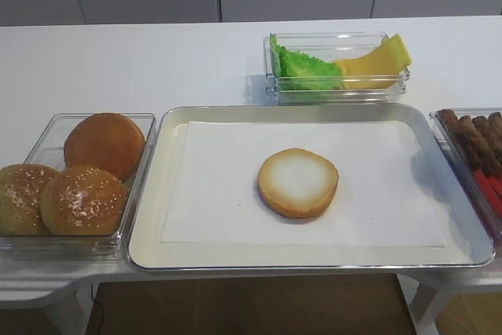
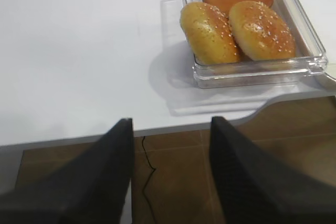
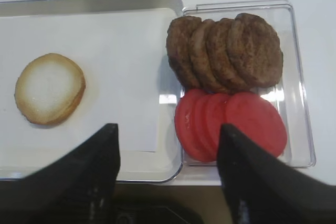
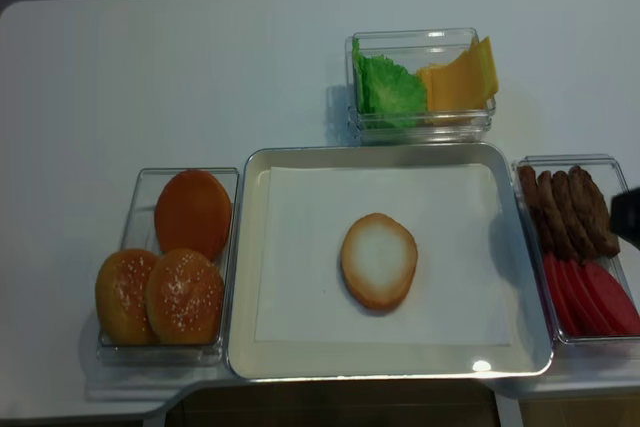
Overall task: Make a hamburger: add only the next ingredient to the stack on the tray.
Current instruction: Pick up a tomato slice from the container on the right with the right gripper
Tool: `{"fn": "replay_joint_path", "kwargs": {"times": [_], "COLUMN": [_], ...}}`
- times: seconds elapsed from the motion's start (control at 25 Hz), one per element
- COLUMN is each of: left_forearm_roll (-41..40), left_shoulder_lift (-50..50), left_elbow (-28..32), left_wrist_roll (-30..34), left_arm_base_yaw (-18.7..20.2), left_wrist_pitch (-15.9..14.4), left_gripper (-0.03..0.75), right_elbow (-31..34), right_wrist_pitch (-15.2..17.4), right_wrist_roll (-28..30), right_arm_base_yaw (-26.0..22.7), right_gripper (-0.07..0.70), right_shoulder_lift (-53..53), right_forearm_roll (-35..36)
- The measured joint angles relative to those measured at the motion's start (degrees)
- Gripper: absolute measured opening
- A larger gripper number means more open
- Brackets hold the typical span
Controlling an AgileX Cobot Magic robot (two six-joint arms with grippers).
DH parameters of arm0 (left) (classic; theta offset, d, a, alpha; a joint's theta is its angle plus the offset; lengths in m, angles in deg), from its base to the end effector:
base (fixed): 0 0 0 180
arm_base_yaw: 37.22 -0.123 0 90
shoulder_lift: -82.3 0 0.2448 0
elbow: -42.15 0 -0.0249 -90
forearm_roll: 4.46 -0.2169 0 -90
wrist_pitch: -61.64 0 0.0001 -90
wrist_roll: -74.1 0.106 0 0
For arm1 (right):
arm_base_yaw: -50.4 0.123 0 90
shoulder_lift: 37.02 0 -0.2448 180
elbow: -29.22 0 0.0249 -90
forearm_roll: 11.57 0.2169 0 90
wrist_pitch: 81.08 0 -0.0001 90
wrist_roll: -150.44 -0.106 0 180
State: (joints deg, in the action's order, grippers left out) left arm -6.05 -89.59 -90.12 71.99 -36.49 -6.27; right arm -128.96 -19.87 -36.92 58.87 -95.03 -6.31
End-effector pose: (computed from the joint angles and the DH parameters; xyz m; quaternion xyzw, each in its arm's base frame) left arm 0.0112 0.0026 0.2410 -0.0121 0.8818 0.0021 0.4715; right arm 0.1431 0.0299 0.3113 -0.0017 0.9418 0.0907 0.3237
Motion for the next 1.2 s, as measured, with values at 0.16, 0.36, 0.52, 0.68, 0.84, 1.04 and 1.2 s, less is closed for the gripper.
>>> {"fn": "replay_joint_path", "kwargs": {"times": [0.16, 0.36, 0.52, 0.68, 0.84, 1.04, 1.2], "left_forearm_roll": [0.00, 0.00, 0.00, 0.00, 0.00, 0.00, 0.00], "left_shoulder_lift": [0.00, 0.00, 0.00, 0.00, 0.00, 0.00, 0.00], "left_elbow": [0.00, 0.00, 0.00, 0.00, 0.00, 0.00, 0.00], "left_wrist_roll": [0.00, 0.00, 0.00, 0.00, 0.00, 0.00, 0.00], "left_arm_base_yaw": [0.00, 0.00, 0.00, 0.00, 0.00, 0.00, 0.00], "left_wrist_pitch": [0.00, 0.00, 0.00, 0.00, 0.00, 0.00, 0.00], "left_gripper": [0.349, 0.349, 0.349, 0.349, 0.349, 0.349, 0.349], "right_elbow": [-3.14, -5.53, -5.89, -5.89, -5.89, -5.89, -5.89], "right_wrist_pitch": [1.40, 4.69, 6.96, 7.45, 7.45, 7.34, 7.00], "right_wrist_roll": [-0.74, -2.30, -6.30, -9.76, -11.01, -11.50, -11.63], "right_arm_base_yaw": [0.00, 1.06, 7.15, 12.26, 14.35, 14.42, 14.45], "right_gripper": [0.442, 0.442, 0.442, 0.417, 0.389, 0.384, 0.382], "right_shoulder_lift": [-5.94, -13.06, -18.53, -22.97, -27.16, -31.45, -33.35], "right_forearm_roll": [0.09, -0.98, -7.07, -11.36, -12.56, -15.26, -16.42]}}
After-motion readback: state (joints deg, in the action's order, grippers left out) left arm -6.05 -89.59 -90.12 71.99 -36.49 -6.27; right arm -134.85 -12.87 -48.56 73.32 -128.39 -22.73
